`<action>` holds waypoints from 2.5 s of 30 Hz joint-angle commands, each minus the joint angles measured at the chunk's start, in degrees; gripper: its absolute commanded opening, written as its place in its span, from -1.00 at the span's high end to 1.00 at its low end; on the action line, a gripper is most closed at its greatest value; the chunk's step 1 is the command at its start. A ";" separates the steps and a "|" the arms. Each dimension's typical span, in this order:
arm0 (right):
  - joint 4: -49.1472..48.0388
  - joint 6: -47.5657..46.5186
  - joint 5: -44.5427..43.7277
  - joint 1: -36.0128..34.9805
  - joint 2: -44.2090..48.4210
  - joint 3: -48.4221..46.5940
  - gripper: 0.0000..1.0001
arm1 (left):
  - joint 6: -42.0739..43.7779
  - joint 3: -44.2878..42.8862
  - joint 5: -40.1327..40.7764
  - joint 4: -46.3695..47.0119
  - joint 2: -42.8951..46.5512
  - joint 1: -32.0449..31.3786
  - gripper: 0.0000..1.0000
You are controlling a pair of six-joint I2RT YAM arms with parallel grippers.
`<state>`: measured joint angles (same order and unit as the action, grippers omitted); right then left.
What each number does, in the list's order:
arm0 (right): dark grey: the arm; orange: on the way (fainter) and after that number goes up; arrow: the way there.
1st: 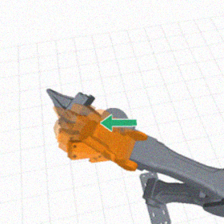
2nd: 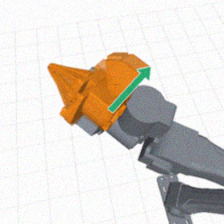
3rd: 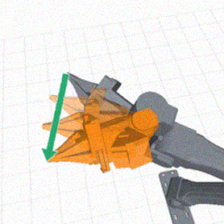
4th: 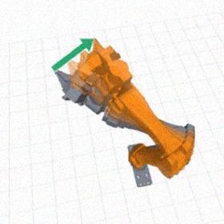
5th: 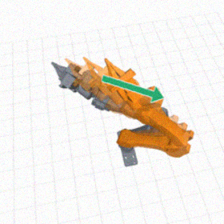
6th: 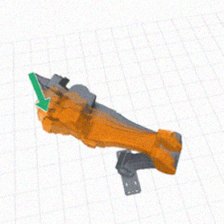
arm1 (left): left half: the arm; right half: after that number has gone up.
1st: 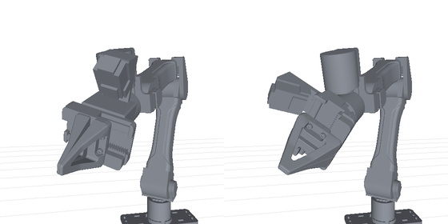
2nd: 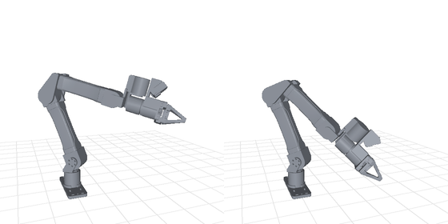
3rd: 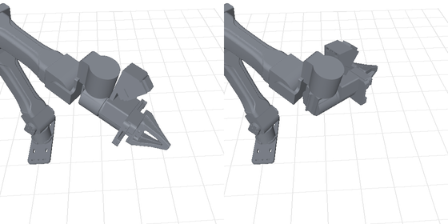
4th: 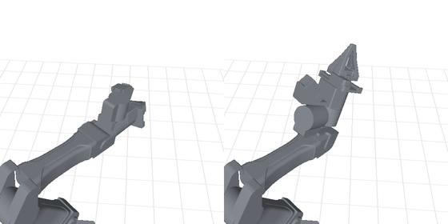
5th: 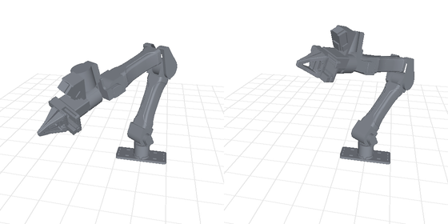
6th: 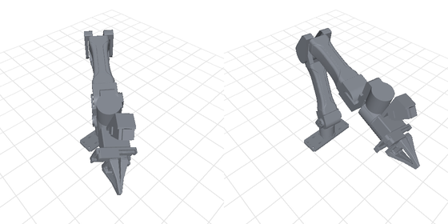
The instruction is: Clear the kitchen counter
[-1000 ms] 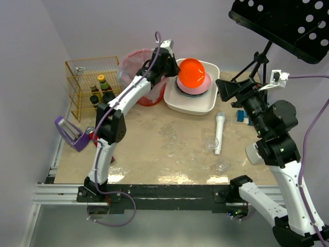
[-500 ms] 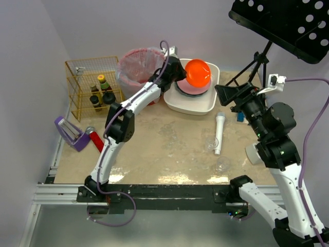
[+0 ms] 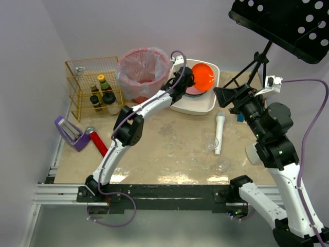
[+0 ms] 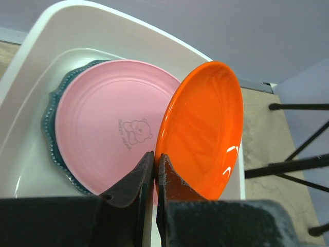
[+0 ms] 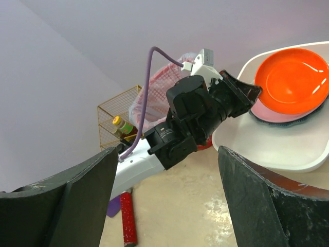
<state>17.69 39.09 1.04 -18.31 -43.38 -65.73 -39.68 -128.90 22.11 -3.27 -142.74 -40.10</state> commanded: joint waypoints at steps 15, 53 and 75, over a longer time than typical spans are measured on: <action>0.94 0.20 2.39 0.11 1.54 2.19 -0.66 | -2.33 -6.10 17.79 8.63 -6.24 -0.77 1.00; 0.68 -0.33 1.43 0.11 0.66 2.02 -0.66 | 0.92 5.06 9.10 4.24 9.22 -2.44 -0.16; -0.82 -3.41 -4.11 0.11 -2.24 0.78 -0.65 | 11.82 21.83 1.97 -10.08 38.75 -2.53 -0.74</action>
<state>18.59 37.30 0.14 -18.31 -45.15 -63.31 -31.18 -112.07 24.84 -9.78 -110.54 -42.78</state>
